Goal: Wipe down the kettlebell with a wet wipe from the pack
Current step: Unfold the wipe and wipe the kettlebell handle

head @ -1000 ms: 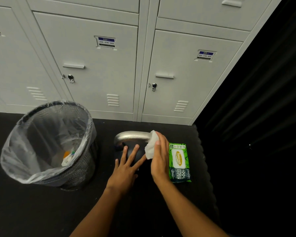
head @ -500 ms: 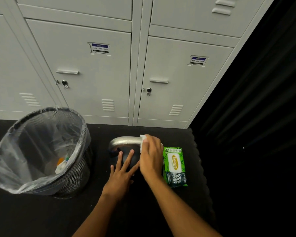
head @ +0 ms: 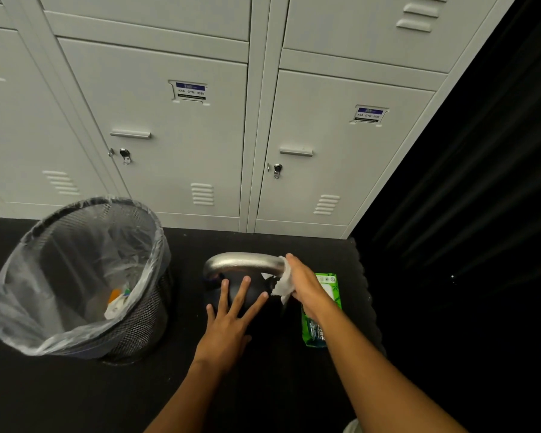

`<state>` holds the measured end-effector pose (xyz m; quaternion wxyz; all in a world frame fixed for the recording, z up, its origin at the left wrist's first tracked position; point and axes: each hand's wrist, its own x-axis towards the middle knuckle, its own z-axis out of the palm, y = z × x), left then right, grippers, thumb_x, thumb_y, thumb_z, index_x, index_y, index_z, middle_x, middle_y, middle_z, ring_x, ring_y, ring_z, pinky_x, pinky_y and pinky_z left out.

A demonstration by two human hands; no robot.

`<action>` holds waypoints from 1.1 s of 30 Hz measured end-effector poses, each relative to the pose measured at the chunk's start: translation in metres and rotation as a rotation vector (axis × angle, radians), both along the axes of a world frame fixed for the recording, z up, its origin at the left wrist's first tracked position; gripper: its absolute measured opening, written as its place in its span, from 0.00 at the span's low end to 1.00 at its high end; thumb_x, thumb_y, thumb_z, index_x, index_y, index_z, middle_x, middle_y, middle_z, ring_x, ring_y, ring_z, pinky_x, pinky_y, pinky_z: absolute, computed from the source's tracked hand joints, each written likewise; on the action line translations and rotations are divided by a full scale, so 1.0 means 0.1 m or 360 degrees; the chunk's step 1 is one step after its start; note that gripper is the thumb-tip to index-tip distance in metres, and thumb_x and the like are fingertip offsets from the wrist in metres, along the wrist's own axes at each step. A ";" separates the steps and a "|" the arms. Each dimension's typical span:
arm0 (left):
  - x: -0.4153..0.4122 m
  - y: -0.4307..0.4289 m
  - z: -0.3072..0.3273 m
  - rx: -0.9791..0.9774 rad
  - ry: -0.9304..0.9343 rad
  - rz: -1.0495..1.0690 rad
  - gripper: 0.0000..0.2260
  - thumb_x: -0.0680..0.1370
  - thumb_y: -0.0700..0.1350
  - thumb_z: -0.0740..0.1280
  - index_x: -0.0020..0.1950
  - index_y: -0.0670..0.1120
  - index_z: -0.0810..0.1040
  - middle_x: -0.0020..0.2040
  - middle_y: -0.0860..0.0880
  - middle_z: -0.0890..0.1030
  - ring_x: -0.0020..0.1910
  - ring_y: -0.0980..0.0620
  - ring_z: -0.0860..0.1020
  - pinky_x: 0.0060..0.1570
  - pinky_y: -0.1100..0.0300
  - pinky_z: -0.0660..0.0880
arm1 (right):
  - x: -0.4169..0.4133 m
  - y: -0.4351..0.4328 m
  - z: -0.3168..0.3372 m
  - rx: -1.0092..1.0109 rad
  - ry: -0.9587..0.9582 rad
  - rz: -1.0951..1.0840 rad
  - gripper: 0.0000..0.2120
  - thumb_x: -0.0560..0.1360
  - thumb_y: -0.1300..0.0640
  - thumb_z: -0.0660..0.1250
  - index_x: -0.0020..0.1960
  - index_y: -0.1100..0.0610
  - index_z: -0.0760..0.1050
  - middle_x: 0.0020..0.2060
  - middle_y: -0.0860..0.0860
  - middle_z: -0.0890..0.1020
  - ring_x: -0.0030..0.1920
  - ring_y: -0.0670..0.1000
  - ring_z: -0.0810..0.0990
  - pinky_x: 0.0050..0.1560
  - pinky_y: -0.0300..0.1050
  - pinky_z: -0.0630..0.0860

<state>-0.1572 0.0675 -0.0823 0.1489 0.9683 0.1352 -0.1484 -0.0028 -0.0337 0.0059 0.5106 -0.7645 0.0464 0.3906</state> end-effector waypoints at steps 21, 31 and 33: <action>0.13 0.10 0.15 0.0047 0.0113 -0.0080 0.48 0.78 0.49 0.70 0.76 0.68 0.32 0.74 0.55 0.20 0.72 0.37 0.22 0.70 0.25 0.54 | 0.01 0.01 -0.06 -0.0247 -0.0206 0.0193 0.27 0.82 0.38 0.47 0.73 0.49 0.70 0.67 0.59 0.75 0.65 0.59 0.75 0.67 0.51 0.69; 0.15 0.13 0.16 0.0012 0.0177 -0.0133 0.44 0.79 0.51 0.68 0.74 0.65 0.32 0.75 0.53 0.23 0.71 0.37 0.22 0.71 0.25 0.51 | -0.65 0.02 -0.30 -0.0001 -0.1412 0.0345 0.22 0.84 0.46 0.48 0.78 0.42 0.58 0.78 0.41 0.58 0.78 0.41 0.50 0.69 0.29 0.46; 0.15 0.13 0.16 0.0017 0.0163 -0.0120 0.43 0.79 0.50 0.69 0.78 0.65 0.37 0.76 0.52 0.25 0.72 0.37 0.22 0.71 0.26 0.53 | -0.62 -0.05 -0.37 0.0185 -0.1331 0.0228 0.22 0.83 0.42 0.48 0.76 0.37 0.59 0.78 0.39 0.59 0.77 0.39 0.54 0.72 0.33 0.54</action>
